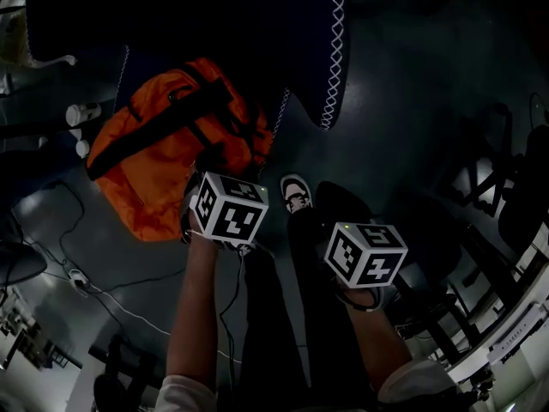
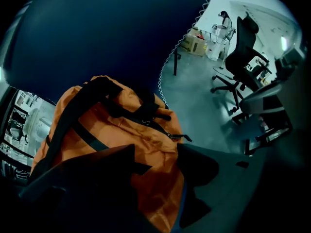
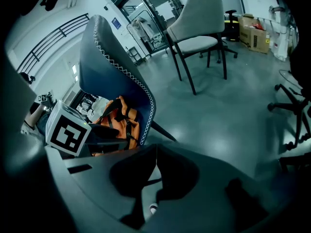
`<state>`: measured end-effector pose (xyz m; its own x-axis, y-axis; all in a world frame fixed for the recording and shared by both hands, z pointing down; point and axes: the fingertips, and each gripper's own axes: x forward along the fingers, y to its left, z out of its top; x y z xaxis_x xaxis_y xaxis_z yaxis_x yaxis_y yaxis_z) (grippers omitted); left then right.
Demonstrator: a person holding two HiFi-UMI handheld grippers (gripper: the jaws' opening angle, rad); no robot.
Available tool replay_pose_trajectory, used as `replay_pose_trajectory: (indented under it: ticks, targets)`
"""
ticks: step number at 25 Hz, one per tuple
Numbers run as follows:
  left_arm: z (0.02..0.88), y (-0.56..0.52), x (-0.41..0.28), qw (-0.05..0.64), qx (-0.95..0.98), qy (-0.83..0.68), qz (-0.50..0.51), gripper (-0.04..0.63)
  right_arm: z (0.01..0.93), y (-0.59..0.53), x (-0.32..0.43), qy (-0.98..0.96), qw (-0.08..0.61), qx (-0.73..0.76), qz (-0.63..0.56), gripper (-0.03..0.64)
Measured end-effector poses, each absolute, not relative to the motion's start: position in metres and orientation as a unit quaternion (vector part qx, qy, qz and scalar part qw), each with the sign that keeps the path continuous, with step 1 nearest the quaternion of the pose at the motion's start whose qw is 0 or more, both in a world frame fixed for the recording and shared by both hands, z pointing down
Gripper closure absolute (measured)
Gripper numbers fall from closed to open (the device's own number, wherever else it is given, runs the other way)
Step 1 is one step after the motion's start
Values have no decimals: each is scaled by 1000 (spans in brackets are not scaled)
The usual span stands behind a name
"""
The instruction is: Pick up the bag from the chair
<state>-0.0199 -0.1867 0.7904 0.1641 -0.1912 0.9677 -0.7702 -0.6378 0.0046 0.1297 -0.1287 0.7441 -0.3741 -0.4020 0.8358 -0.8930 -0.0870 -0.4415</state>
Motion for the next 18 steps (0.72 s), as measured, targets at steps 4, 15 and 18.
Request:
replay_pose_trajectory:
  ticks: [4,15,18]
  targets:
    - [795,-186,-20,271,716,-314,562,314,745,-130,129,-633,229,511,535,583]
    - [811,-194,-24,325,717,-284,548,348,757,-132,124,-624,225,513,545,584]
    - [811,-193,-22,323,715,-290,548,357,757,-132,121,-624,224,511,547,584]
